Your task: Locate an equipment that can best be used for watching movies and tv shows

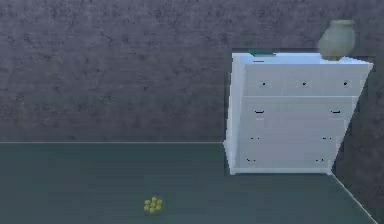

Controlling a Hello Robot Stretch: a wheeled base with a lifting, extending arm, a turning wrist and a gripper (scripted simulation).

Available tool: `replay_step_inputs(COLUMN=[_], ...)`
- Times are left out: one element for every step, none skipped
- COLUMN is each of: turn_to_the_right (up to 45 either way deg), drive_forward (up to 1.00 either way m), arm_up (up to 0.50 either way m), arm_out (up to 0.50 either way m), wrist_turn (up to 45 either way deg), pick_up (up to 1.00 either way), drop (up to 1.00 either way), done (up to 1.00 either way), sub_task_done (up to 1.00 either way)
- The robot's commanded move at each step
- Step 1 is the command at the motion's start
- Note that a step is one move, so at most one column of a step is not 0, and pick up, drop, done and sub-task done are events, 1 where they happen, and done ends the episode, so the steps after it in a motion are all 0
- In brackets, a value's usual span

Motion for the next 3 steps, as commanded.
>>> replay_step_inputs(turn_to_the_right=[-45.0, -45.0, -9.0], drive_forward=[0.00, 0.00, 0.00], arm_up=[0.00, 0.00, 0.00], arm_out=[0.00, 0.00, 0.00], wrist_turn=[0.0, 0.0, 0.0], pick_up=[0.00, 0.00, 0.00], drop=[0.00, 0.00, 0.00], done=[0.00, 0.00, 0.00], sub_task_done=[0.00, 0.00, 0.00])
